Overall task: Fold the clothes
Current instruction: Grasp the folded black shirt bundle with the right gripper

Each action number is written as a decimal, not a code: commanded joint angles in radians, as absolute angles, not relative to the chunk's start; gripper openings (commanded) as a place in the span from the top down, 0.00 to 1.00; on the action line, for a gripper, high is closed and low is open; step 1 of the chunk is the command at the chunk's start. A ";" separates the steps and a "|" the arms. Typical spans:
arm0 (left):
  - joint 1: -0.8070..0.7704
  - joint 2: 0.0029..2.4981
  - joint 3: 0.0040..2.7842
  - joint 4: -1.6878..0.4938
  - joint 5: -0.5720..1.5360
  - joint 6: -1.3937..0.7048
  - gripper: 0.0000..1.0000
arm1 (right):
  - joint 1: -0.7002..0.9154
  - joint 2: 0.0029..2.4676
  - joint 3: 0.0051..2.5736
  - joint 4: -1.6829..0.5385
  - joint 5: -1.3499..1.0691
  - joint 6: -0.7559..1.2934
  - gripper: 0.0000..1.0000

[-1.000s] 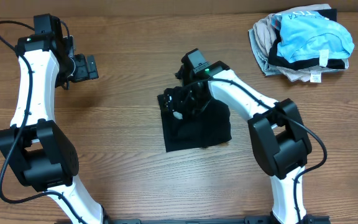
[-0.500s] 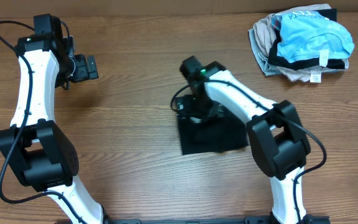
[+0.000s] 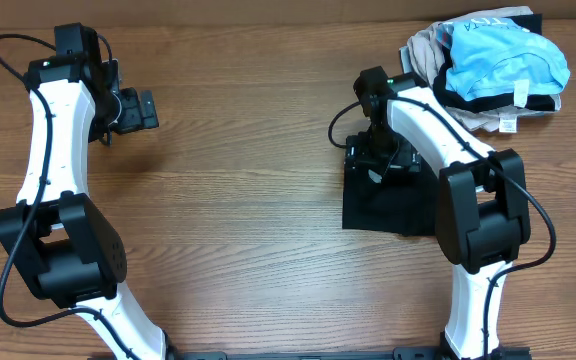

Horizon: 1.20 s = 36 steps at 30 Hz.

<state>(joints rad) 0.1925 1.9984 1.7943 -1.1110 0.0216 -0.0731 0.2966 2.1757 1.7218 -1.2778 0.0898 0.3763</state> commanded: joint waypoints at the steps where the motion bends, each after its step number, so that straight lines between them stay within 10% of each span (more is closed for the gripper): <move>1: 0.196 2.009 1.800 -1.114 0.019 -0.082 0.00 | 0.334 2.119 1.816 -1.294 0.120 0.379 0.02; 27: 0.196 2.009 1.800 -1.119 0.019 -0.082 0.00 | 0.464 2.121 1.453 -1.051 0.214 0.441 0.20; 36: 0.196 2.009 1.800 -1.122 0.019 -0.083 0.00 | 0.463 2.121 1.446 -1.053 0.213 0.442 0.90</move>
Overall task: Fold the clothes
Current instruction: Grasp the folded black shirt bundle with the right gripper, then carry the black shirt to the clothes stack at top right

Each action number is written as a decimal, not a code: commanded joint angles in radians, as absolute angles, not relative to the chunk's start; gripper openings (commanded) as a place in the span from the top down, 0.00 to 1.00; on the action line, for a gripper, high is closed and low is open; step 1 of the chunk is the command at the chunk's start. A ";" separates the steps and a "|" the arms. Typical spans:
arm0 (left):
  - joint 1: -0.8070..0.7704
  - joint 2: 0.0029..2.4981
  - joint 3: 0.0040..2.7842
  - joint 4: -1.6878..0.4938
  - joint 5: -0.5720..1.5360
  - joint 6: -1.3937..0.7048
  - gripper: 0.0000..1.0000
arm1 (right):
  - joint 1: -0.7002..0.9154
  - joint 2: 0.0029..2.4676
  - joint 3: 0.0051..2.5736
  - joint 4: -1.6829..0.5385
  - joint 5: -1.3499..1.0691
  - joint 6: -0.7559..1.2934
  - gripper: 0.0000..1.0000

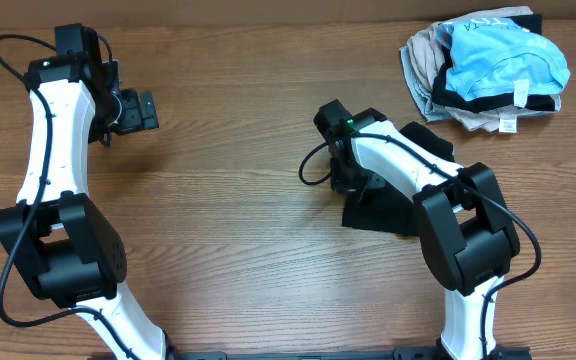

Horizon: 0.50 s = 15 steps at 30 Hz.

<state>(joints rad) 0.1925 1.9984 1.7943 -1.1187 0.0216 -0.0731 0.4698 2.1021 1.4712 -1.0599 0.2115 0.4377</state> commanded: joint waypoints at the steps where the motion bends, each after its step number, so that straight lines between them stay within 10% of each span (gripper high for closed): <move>1: 0.196 2.009 1.800 -1.123 0.019 -0.082 0.00 | 0.463 2.120 1.449 -1.056 0.213 0.442 0.94; 15: 0.196 2.009 1.800 -1.126 0.019 -0.083 0.00 | 0.319 1.986 1.831 -1.357 0.209 0.410 0.96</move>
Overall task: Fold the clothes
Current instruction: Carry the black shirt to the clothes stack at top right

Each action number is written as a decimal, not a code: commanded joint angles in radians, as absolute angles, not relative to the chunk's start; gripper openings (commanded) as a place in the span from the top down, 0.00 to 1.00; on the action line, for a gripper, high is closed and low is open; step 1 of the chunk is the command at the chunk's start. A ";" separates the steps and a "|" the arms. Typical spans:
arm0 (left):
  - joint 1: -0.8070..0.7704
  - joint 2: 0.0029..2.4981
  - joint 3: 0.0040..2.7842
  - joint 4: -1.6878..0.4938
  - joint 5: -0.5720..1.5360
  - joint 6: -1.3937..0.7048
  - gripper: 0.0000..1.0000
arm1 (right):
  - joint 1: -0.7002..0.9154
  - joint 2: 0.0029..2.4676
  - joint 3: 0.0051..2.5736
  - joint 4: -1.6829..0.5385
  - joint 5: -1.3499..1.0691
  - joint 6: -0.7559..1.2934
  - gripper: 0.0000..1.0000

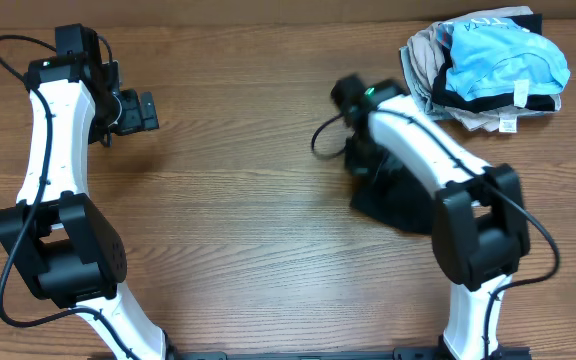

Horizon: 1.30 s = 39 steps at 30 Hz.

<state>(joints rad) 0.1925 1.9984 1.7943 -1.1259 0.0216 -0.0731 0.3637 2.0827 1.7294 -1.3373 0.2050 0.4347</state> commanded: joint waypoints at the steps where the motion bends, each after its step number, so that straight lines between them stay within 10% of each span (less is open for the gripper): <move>1: 0.196 2.009 1.800 -1.127 0.019 -0.083 0.00 | 0.298 1.976 1.874 -1.385 0.208 0.393 0.96; 39: 0.196 2.009 1.800 -1.121 0.019 -0.082 0.00 | -0.081 1.930 2.668 -1.533 0.338 0.020 0.96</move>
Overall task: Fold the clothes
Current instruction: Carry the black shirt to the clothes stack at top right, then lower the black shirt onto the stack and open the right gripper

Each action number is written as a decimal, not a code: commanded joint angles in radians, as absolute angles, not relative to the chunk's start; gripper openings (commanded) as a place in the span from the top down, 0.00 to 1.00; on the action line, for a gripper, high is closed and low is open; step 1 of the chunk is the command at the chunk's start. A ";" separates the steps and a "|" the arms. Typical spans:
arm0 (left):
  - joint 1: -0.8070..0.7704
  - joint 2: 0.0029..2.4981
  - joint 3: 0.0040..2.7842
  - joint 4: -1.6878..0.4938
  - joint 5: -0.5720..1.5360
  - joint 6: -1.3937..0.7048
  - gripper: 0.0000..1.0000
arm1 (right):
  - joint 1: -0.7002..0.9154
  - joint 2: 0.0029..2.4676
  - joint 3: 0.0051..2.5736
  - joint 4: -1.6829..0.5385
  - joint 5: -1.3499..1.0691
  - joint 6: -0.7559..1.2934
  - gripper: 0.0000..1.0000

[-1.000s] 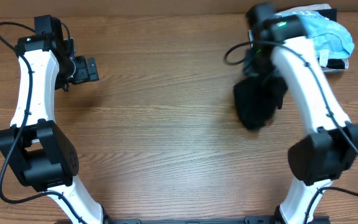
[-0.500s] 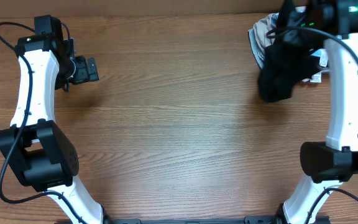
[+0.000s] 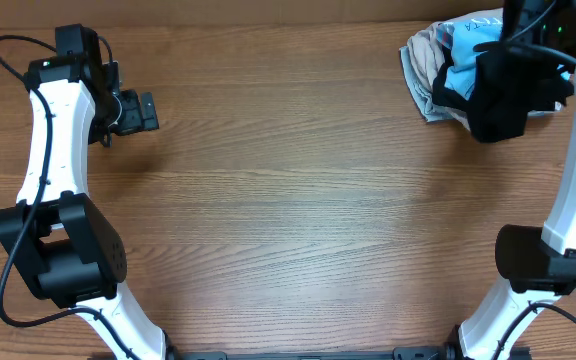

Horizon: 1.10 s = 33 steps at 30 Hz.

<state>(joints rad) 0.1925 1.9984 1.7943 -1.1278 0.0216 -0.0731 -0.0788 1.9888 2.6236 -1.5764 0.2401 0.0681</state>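
At the table's far right corner lies a pile of clothes: beige pieces with a light blue garment on top. My right gripper is above the pile, shut on a folded black garment that hangs over the pile and hides its right half. Its fingers are mostly hidden by the cloth and the wrist. My left gripper rests open and empty at the far left, well away from the clothes.
The brown wooden table fills the view. Both arm bases stand at the near edge, the left one and the right one. A black cable loops from the left arm near the left edge.
My right gripper has moved from the table's middle right to the far right corner, taking the black garment with it. The garment now hangs over the pile. The left arm is unchanged.
First the black garment lay flat on the table at middle right with my right gripper on its upper edge. Then the gripper was at its left side and the cloth looked smaller. Then it was bunched under the gripper, and now it hangs over the pile.
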 commanded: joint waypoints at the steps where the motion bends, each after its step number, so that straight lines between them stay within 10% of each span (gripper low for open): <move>1: 0.196 2.009 1.800 -1.118 0.019 -0.082 0.00 | -0.081 1.931 2.668 -1.500 0.379 0.012 0.96; 16: 0.196 2.009 1.800 -1.063 0.019 -0.083 0.00 | -0.184 2.081 2.618 -1.066 0.526 -0.292 0.96; 33: 0.196 2.009 1.800 -1.042 0.019 -0.083 0.00 | -0.299 2.247 2.617 -1.016 0.013 -0.529 0.96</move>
